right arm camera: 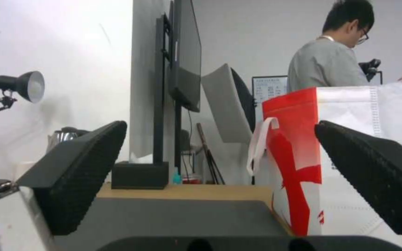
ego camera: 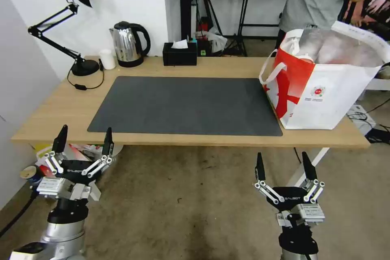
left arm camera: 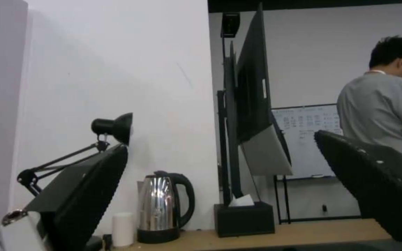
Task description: Pick up the trash from the table and place it into the takeout bag.
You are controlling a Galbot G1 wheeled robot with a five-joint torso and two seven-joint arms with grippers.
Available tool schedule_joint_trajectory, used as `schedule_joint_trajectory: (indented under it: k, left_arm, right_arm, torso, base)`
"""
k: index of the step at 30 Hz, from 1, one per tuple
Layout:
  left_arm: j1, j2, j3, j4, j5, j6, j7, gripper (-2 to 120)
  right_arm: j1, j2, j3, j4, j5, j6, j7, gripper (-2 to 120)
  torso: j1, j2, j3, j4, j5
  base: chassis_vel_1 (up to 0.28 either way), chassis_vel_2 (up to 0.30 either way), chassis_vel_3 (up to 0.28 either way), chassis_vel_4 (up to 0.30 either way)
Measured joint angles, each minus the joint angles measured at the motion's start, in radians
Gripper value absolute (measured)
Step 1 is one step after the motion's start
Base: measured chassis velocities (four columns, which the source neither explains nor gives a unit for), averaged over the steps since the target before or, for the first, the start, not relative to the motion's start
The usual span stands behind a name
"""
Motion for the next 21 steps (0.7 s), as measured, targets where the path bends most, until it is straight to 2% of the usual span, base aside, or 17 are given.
schedule_joint_trajectory:
  k: [9, 21]
  left_arm:
    - [0.011, -0.010, 0.000, 0.042, -0.008, -0.048, 0.027, 100]
    - [0.011, -0.009, -0.008, 0.063, -0.007, -0.073, 0.040, 100]
  right_arm:
    - [0.000, 0.000, 0.000, 0.000, 0.000, 0.000, 0.000, 100]
    - [0.000, 0.000, 0.000, 0.000, 0.000, 0.000, 0.000, 100]
  torso:
    - [0.000, 0.000, 0.000, 0.0000, 0.0000]
    - [0.000, 0.000, 0.000, 0.0000, 0.0000]
  base:
    - [0.000, 0.000, 0.000, 0.000]
    - [0.000, 0.000, 0.000, 0.000]
